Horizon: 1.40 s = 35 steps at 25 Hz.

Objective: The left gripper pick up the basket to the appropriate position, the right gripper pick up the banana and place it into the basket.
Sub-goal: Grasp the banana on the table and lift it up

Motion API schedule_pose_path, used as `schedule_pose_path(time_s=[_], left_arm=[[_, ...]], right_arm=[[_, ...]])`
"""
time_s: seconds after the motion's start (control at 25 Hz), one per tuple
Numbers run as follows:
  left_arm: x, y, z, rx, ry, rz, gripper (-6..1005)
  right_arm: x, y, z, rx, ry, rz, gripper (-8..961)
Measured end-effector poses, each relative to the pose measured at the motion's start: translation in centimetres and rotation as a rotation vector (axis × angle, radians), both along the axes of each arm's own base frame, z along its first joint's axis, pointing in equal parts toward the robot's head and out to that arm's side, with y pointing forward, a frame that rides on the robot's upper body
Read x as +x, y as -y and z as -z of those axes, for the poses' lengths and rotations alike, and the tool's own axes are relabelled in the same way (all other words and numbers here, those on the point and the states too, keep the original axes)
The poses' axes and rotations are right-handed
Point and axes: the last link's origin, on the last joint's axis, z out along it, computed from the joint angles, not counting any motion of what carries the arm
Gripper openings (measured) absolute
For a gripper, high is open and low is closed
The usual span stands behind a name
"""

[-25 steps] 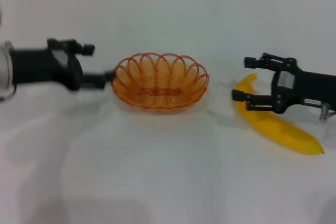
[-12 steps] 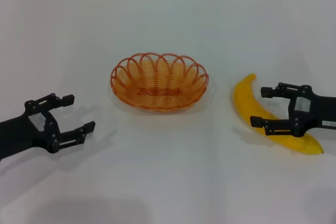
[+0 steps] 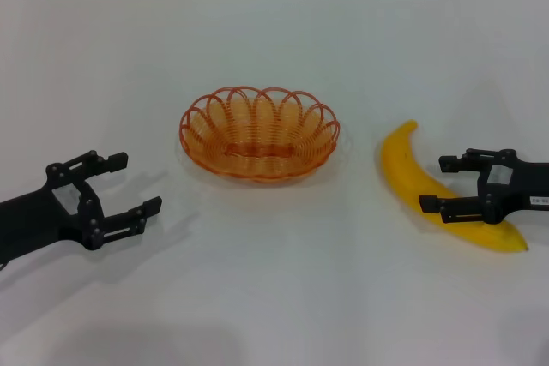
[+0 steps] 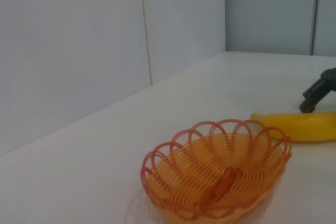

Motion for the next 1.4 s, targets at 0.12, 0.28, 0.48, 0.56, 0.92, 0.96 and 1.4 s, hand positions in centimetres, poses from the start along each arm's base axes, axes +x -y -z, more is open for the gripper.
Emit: schedule_pose_path(time_s=[0.12, 0.28, 0.48, 0.56, 0.92, 0.96, 1.4], left_arm=[[0.0, 0.0, 0.0, 0.002, 0.001, 0.0, 826], [-0.1, 0.1, 0.0, 0.003, 0.002, -0.003, 826], [0.0, 0.1, -0.1, 0.002, 0.003, 0.001, 825], [0.0, 0.2, 0.0, -0.003, 0.008, 0.006, 825], [0.5, 0.7, -0.1, -0.022, 0.034, 0.04, 826], [0.5, 0.7, -0.1, -0.022, 0.034, 0.04, 825], [0.4, 0.9, -0.2, -0.021, 0.042, 0.04, 825]], right_arm=[[0.0, 0.1, 0.1, -0.016, 0.002, 0.015, 843], [-0.2, 0.2, 0.4, -0.042, -0.003, 0.007, 842], [-0.3, 0.3, 0.5, -0.052, 0.003, 0.004, 841], [-0.2, 0.2, 0.5, -0.052, 0.007, 0.005, 840], [0.0, 0.0, 0.4, -0.075, 0.026, 0.039, 721], [-0.1, 0.0, 0.4, -0.074, 0.026, 0.034, 682], [-1.5, -1.8, -1.3, 0.047, -0.047, 0.014, 490]])
